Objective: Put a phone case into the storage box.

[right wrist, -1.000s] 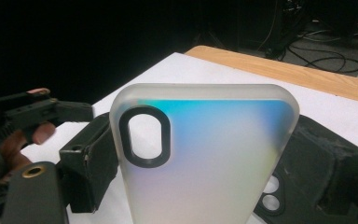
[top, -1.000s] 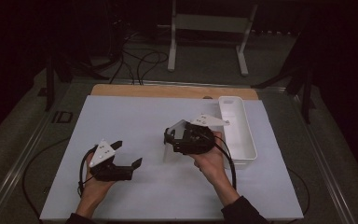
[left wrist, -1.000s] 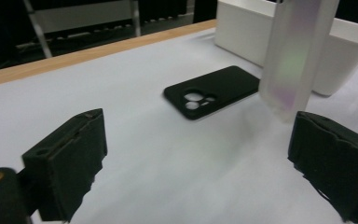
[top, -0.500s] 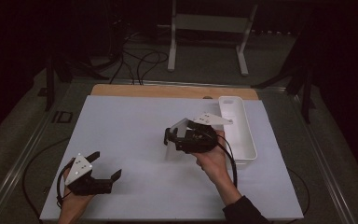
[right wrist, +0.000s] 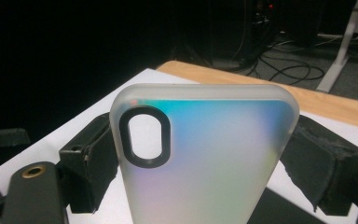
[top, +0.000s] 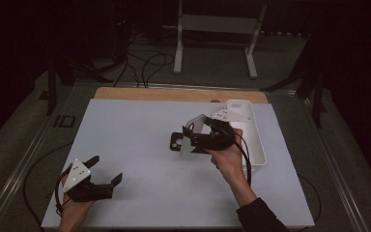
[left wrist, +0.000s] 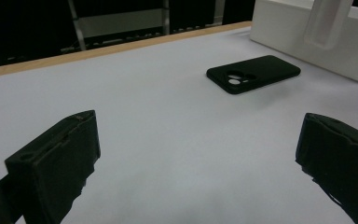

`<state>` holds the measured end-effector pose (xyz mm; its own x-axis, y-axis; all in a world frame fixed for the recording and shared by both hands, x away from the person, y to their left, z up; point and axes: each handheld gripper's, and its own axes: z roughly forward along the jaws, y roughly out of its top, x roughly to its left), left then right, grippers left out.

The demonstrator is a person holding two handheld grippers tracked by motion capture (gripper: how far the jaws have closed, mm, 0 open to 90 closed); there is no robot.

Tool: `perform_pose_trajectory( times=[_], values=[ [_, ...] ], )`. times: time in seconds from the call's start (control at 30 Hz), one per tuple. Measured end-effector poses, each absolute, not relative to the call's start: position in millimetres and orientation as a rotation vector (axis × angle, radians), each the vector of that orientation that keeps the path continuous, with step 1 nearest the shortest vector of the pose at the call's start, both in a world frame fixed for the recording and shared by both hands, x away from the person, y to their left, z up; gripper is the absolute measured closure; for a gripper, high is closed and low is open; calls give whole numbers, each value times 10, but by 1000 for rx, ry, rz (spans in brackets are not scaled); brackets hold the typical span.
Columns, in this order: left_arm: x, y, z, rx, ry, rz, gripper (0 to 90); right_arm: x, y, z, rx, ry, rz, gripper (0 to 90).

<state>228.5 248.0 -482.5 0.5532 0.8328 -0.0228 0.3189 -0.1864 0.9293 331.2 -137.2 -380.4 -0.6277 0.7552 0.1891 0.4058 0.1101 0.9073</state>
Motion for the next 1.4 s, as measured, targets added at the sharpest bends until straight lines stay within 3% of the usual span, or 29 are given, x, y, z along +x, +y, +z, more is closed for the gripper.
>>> perform_pose_trajectory(
  times=[1.4],
  values=[
    [2278,2449,-4826,1772,971,662,7,4032,-1941,-3468,1286,1881,1324,169]
  ],
)
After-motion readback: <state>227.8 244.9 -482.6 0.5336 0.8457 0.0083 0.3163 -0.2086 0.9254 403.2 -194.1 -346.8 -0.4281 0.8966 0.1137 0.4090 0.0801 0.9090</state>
